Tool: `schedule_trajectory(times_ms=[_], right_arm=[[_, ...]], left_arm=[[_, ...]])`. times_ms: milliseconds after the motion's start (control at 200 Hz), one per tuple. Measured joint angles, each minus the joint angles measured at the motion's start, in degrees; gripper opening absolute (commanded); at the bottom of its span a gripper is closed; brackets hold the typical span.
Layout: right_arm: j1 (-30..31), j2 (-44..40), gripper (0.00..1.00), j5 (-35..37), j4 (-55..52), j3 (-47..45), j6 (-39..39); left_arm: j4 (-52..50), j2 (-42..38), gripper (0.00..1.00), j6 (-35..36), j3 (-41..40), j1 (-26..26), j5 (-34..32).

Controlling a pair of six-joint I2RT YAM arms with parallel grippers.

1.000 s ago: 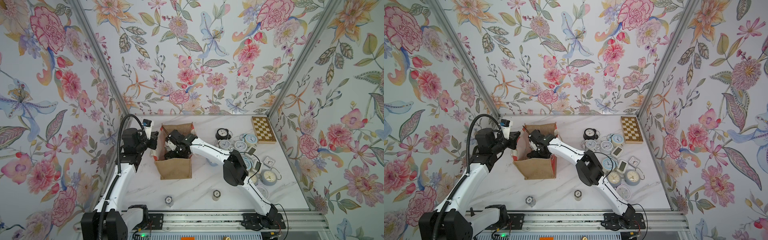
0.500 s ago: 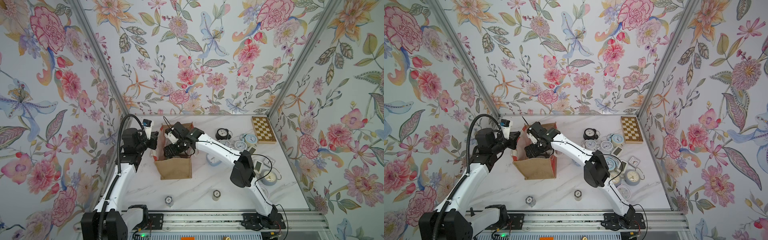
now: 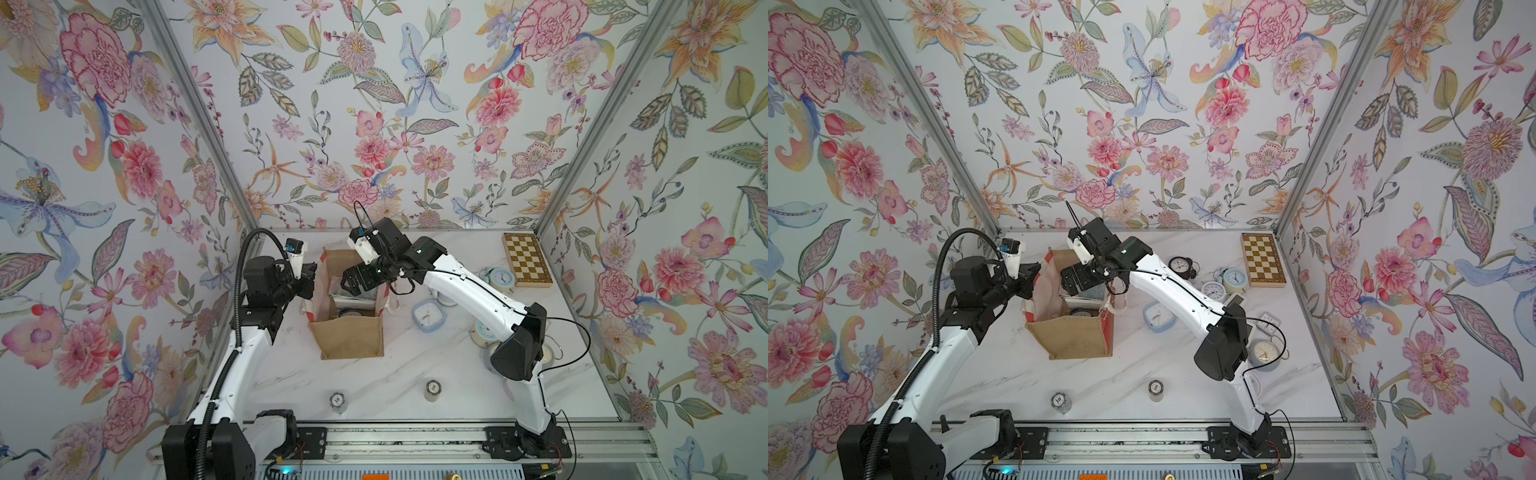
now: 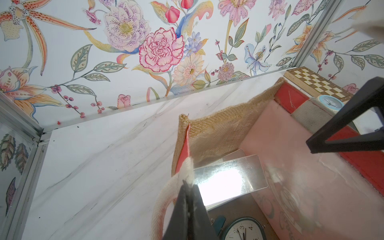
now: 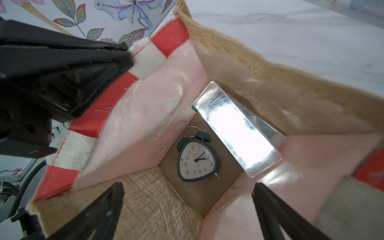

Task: Put the alarm clock into the canvas bag
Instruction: Place the alarm at the canvas bag.

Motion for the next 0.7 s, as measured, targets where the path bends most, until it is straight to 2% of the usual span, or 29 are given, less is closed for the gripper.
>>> schedule_trajectory(times_ms=[700], right_arm=[[-16.5,-15.2,0.99,9.6,1.9,-24.0,-1.0]], left_arm=[[0.0,0.0,0.07,0.0,0.0,0.0,0.0]])
